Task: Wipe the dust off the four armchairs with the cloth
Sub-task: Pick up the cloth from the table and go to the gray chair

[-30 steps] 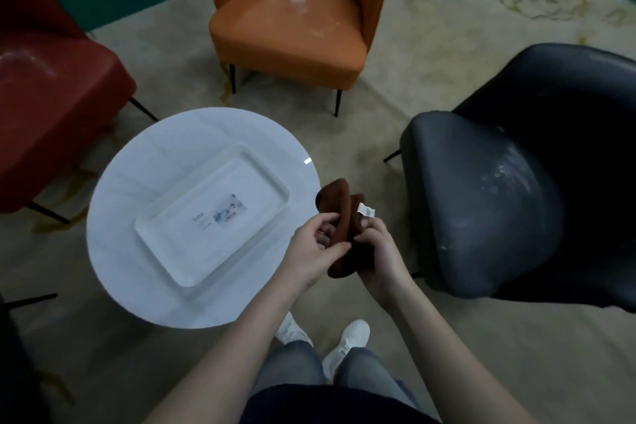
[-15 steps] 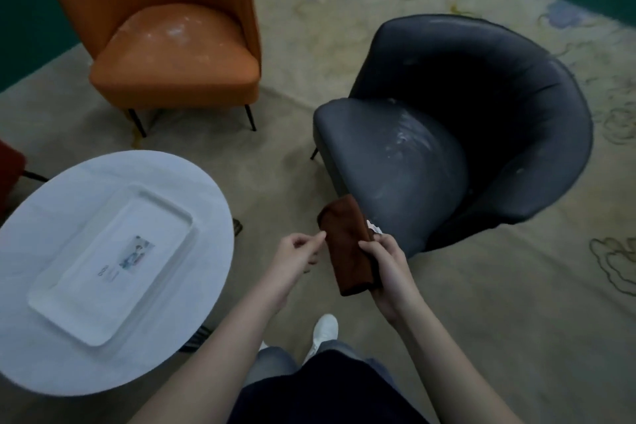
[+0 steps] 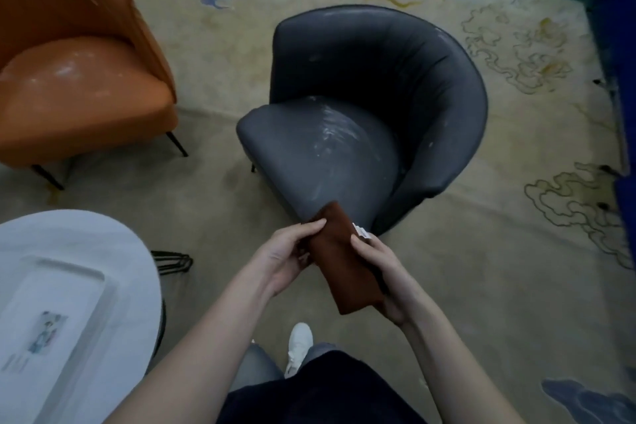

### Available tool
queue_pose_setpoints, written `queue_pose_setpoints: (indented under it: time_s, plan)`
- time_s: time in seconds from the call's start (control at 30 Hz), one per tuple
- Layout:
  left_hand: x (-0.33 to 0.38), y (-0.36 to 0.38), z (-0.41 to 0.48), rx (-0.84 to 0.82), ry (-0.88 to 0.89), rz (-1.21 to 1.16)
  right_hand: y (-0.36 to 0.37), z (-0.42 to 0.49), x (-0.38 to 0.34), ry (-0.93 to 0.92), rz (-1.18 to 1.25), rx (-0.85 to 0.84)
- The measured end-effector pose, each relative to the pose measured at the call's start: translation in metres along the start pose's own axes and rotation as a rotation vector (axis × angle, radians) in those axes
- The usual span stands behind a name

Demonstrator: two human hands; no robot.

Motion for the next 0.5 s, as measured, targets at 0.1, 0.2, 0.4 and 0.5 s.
queue_pose_setpoints:
  time_s: [0.1,0.2,0.4,0.5]
  plan:
    - [0.001,0.019,0.007,-0.06,0.008,0.107,-0.013,-0.004,-0.003,-0.007,0.001,0.052]
    - [0.001,0.033,0.015,-0.098,-0.026,0.198,-0.026,-0.01,0.0,-0.048,0.122,0.114]
    - [-0.001,0.06,0.044,-0.2,-0.098,0.407,-0.053,-0.019,0.004,-0.106,0.285,0.296]
    - [0.006,0.067,0.064,-0.152,-0.063,0.55,-0.066,-0.023,0.002,-0.149,0.399,0.394]
Point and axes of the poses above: each hand's wrist, its own z-axis towards the middle knuckle, its own y-axis out of the palm, x = y × z, the point moved 4 cm from there along z, towards the middle knuckle, and after that the axes turned 4 degrees about -y, right-handed, at the moved point
